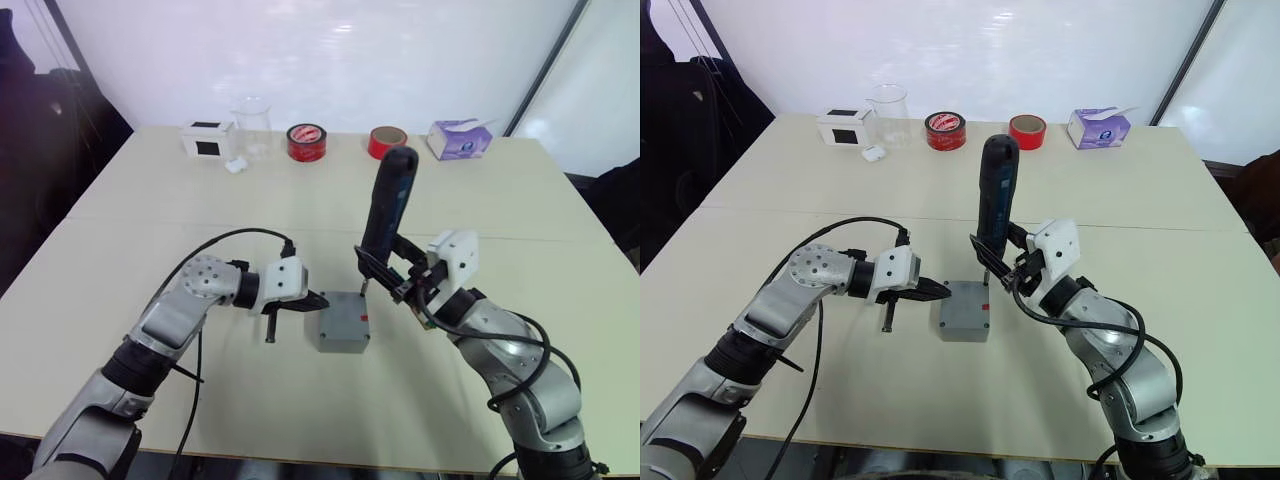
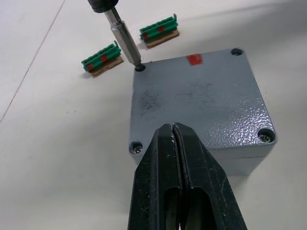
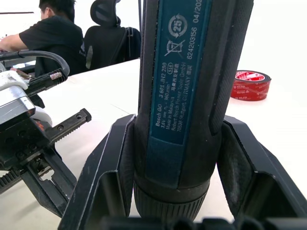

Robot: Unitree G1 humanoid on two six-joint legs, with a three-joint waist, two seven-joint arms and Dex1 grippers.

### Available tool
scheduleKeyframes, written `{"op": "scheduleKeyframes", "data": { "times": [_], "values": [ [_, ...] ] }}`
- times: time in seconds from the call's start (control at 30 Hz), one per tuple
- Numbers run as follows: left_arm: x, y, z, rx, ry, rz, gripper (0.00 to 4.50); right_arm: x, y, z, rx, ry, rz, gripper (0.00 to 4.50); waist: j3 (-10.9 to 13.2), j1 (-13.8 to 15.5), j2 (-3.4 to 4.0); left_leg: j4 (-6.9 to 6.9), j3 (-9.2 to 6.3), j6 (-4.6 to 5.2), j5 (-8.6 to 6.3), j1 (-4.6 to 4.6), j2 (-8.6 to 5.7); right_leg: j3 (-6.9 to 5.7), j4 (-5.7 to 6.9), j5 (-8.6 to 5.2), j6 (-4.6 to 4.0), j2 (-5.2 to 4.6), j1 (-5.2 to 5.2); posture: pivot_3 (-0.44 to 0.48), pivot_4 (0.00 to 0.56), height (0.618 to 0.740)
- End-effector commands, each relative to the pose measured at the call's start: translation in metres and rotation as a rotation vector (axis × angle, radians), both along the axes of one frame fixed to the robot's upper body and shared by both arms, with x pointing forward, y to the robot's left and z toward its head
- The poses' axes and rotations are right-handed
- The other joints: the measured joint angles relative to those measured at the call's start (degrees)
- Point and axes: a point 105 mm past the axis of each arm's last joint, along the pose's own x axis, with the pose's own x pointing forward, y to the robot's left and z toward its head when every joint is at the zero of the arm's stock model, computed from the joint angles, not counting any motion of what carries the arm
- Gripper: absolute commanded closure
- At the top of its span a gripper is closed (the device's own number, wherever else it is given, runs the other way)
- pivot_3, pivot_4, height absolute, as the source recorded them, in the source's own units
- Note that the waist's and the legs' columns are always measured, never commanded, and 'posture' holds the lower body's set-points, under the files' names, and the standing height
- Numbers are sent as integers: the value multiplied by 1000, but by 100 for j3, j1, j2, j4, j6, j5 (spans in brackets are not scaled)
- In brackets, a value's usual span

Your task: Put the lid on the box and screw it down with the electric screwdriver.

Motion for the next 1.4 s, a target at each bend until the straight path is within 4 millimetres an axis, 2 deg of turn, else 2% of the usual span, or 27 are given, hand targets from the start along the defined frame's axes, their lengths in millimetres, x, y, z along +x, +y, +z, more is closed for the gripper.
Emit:
{"op": "scheduleKeyframes", "data": {
  "times": [0.03, 0.37, 0.67, 0.87, 0.97, 1.1, 1.4],
  "values": [
    [-6, 8, -30, 99, 80, 10, 4500, 3, -15, -54, -107, 229, -71, 2684, 0, -5, 0, 0, 0, 0, 0, 0, 0, 0, 0, 0, 0, -1, 0, 0, 150, 739],
    [-20, 3, -33, 98, 103, -51, 4500, -4, -12, -56, -132, 225, -53, 2684, -14, -2, -4, -31, 0, 0, 0, -4, -1, -5, -39, 0, 0, -4, 2, 0, 150, 739],
    [-22, -4, -36, 82, 107, -60, 4500, -9, -11, -57, -129, 221, -60, 2684, -26, 10, -10, -69, 0, 0, 0, -2, -15, -19, -66, 0, 0, -18, 6, 0, 150, 739],
    [-25, -6, -36, 77, 111, -66, 4500, -15, -10, -51, -94, 188, -53, 2684, -34, 4, -23, -69, -1, 0, 0, 0, -19, -19, -69, 0, 0, -22, 14, 0, 150, 739],
    [-25, -6, -36, 77, 112, -68, 4500, -18, -12, -55, -120, 201, -49, 2684, -36, 1, -24, -69, -1, 0, 0, 1, -19, -20, -68, 0, 0, -22, 14, 0, 150, 739],
    [-25, -6, -37, 80, 114, -71, 4500, -16, -14, -64, -141, 244, -63, 2684, -39, 1, -26, -69, -2, 0, 0, 3, -19, -21, -68, 0, 0, -22, 14, 0, 150, 739],
    [-25, -6, -36, 81, 112, -69, 4500, -13, -13, -56, -142, 213, -57, 2684, -44, 1, -26, -69, -3, 0, 0, 4, -19, -24, -68, 0, 0, -22, 22, 0, 150, 739]
  ]
}}
